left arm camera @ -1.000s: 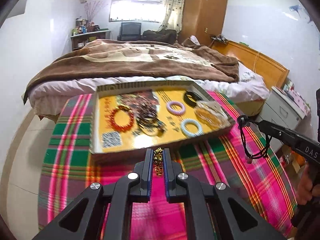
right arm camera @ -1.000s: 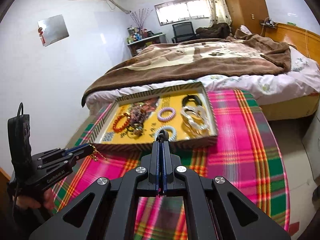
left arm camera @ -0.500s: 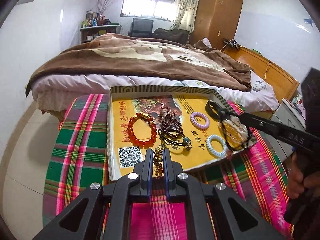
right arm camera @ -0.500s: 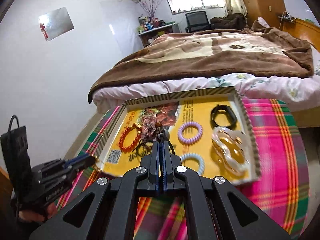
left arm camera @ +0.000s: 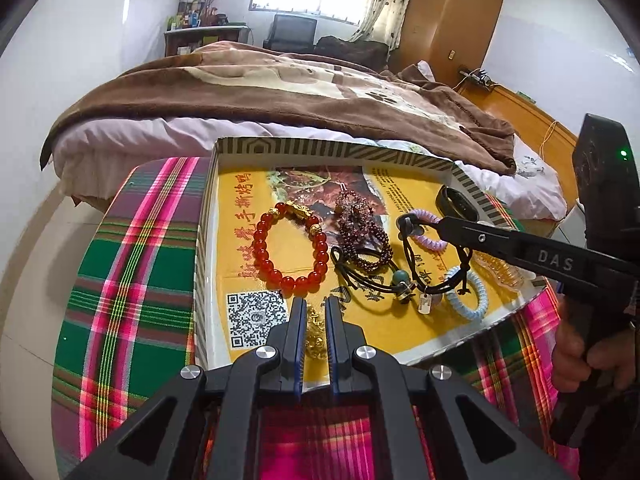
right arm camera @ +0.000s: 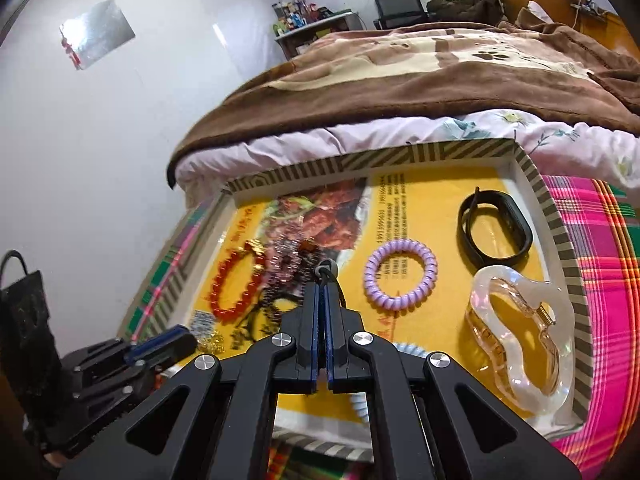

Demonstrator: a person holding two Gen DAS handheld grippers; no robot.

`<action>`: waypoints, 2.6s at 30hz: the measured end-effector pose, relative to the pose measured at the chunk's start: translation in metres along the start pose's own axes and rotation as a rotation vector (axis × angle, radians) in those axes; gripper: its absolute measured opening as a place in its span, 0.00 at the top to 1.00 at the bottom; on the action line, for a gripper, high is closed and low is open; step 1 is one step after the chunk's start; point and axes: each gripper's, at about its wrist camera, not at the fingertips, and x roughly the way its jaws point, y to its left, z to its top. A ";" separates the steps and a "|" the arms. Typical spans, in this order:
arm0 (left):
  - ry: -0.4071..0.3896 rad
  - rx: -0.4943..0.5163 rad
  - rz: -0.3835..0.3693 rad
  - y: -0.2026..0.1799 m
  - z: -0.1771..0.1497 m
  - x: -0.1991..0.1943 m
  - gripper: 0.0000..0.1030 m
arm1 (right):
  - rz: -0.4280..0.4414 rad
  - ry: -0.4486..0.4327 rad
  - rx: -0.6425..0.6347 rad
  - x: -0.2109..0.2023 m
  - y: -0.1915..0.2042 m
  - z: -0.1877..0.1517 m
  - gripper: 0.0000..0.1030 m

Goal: Organize jewelry

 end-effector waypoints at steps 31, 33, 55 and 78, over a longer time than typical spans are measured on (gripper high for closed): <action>-0.025 -0.001 0.101 -0.013 -0.010 -0.032 0.28 | -0.144 -0.087 -0.098 -0.042 0.021 -0.016 0.56; -0.039 -0.001 0.106 -0.015 -0.013 -0.041 0.24 | -0.161 -0.096 -0.097 -0.051 0.022 -0.022 0.56; -0.100 0.008 0.199 -0.048 -0.066 -0.102 0.03 | -0.338 -0.121 -0.050 -0.121 0.039 -0.116 0.55; -0.098 -0.006 0.231 -0.057 -0.077 -0.111 0.02 | -0.337 -0.121 -0.025 -0.129 0.043 -0.135 0.55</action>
